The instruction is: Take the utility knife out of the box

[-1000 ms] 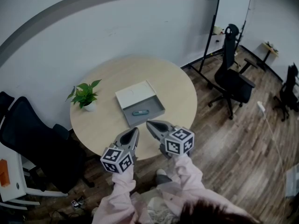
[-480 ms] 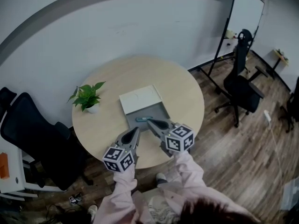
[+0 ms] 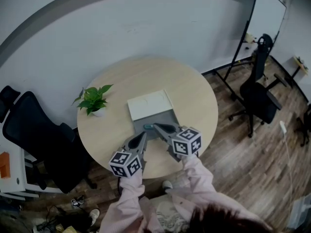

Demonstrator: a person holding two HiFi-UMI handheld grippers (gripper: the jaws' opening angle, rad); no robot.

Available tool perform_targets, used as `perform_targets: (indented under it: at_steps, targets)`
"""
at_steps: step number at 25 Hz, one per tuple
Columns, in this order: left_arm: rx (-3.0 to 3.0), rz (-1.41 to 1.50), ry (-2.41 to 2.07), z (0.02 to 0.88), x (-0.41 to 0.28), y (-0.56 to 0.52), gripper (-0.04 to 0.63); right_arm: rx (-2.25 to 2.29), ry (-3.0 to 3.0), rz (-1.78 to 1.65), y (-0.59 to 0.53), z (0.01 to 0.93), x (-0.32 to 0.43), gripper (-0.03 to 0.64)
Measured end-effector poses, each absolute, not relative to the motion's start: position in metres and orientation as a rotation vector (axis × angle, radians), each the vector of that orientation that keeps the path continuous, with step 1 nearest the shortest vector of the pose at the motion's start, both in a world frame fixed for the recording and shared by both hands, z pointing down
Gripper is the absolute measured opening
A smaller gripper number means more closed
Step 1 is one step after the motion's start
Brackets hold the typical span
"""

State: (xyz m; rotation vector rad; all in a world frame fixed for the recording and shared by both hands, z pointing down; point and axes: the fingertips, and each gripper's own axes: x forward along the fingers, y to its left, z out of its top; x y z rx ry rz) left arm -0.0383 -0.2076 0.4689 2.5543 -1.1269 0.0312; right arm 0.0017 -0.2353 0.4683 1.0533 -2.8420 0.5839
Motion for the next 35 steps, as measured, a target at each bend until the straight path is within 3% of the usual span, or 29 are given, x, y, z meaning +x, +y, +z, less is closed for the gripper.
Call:
perform_targets:
  at_steps: [35]
  targets:
    - [2.313, 0.130, -1.105, 0.539, -0.058, -0.257, 0.006, 0.827, -2.597, 0.617, -0.296, 0.551, -0.029, -0.002]
